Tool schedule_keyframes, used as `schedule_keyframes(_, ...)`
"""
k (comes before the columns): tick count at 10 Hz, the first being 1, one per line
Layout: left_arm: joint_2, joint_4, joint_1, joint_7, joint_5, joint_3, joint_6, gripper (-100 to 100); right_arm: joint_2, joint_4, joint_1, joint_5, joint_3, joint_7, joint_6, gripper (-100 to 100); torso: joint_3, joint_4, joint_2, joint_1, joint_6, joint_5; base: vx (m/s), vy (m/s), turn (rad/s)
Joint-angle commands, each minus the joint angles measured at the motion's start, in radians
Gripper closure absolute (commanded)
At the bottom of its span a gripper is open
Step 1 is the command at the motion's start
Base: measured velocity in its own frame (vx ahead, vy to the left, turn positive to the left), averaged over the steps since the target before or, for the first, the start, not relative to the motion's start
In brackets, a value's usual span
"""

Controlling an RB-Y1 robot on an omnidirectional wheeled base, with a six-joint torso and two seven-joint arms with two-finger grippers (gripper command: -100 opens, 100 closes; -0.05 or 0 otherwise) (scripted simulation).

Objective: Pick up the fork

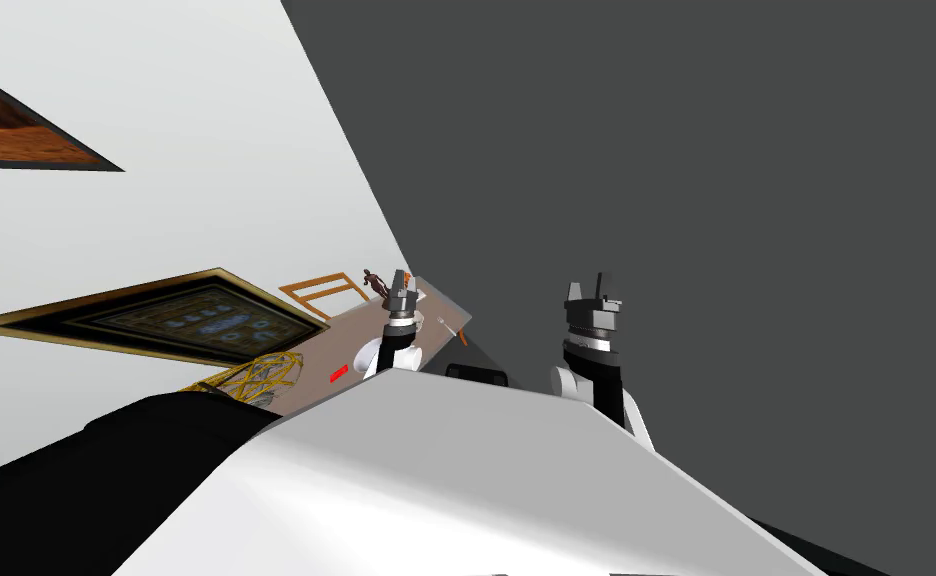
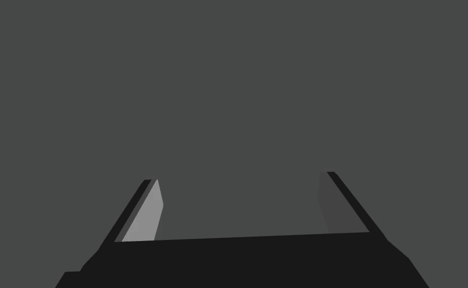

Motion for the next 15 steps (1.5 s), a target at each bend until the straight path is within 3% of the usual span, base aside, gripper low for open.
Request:
schedule_keyframes(1, 0.033, 0.031, -0.014, -0.008, 0.013, -0.004, 0.023, -100, 0.0, 0.0, 0.0, 0.0, 0.0, 0.0, 0.0, 0, 0.0, 0.0, 0.0, 0.0, 0.0, 0.0, -0.057, -0.066, -0.087)
schedule_keyframes(7, 0.119, 0.185, -0.083, -0.058, 0.073, -0.009, 0.14, -100, 0.0, 0.0, 0.0, 0.0, 0.0, 0.0, 0.0, 0, 0.002, 0.001, 0.003, -0.001, 0.0, 0.0, -0.059, -0.049, -0.086)
schedule_keyframes(8, 0.119, 0.185, -0.083, -0.058, 0.073, -0.009, 0.141, -100, 0.0, 0.0, 0.0, 0.0, 0.0, 0.0, 0.0, 0, 0.001, 0.001, 0.003, -0.001, 0.0, 0.0, -0.017, -0.014, -0.026)
schedule_keyframes(10, 0.151, 0.257, -0.118, -0.087, 0.102, -0.008, 0.196, -100, 0.0, 0.0, 0.0, 0.0, 0.0, 0.0, 0.0, 0, 0.001, 0.0, 0.001, 0.0, 0.0, 0.0, -0.012, -0.014, -0.104)
schedule_keyframes(11, 0.151, 0.263, -0.118, -0.087, 0.102, -0.008, 0.203, -100, 0.0, 0.0, 0.0, 0.0, 0.0, 0.0, 0.0, 0, 0.0, 0.0, 0.001, -0.001, 0.0, 0.0, -0.01, -0.011, -0.045)
schedule_keyframes(15, 0.2, 0.391, -0.179, -0.142, 0.151, -0.002, 0.317, -100, 0.0, 0.0, 0.0, 0.0, 0.0, 0.0, 0.0, 0, 0.0, 0.0, 0.0, 0.0, 0.0, 0.0, -0.006, -0.005, -0.095)
